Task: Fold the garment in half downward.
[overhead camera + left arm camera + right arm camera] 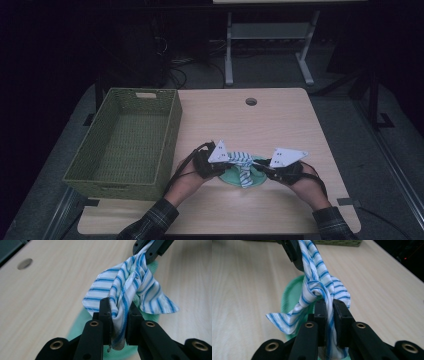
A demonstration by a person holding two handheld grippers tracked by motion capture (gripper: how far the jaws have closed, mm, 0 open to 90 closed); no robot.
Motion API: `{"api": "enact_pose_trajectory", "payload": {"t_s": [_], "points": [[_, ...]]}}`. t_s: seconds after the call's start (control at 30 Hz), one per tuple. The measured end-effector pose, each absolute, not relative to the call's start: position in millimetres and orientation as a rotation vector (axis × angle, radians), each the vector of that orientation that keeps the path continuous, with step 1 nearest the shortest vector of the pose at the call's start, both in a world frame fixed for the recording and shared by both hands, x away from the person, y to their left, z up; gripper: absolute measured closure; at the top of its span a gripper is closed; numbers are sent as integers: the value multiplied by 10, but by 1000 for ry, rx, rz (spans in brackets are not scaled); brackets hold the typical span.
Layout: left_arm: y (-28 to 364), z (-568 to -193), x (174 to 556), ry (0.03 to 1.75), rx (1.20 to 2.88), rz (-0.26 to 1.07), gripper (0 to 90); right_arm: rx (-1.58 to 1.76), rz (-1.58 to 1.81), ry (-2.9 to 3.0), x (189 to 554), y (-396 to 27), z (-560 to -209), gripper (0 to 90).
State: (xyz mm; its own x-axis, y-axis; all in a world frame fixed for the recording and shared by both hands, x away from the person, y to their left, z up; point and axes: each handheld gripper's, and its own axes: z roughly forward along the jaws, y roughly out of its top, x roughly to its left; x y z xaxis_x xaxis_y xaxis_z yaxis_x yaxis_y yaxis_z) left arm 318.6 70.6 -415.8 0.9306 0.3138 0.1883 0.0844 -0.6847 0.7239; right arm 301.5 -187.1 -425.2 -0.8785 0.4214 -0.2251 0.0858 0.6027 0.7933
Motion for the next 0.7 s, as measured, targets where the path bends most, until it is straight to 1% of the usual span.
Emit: {"api": "enact_pose_trajectory", "payload": {"t_s": [0.07,0.17,0.23,0.47,0.6,0.7], "points": [[724,-4180,3130,270,2327,375,761,393,1172,2455,2975,-1857,-4275,813],[759,-4192,3064,270,2336,342,727,398,1192,2476,2905,-1845,-4289,780],[780,-4197,3029,279,2335,294,684,392,1205,2495,2858,-1845,-4301,735],[818,-4291,2896,291,2357,172,616,409,1248,2553,2692,-1861,-4351,700],[847,-4359,2837,307,2369,80,556,430,1258,2611,2631,-1888,-4405,650],[879,-4346,2812,329,2336,39,503,441,1269,2645,2588,-1922,-4452,613]]}}
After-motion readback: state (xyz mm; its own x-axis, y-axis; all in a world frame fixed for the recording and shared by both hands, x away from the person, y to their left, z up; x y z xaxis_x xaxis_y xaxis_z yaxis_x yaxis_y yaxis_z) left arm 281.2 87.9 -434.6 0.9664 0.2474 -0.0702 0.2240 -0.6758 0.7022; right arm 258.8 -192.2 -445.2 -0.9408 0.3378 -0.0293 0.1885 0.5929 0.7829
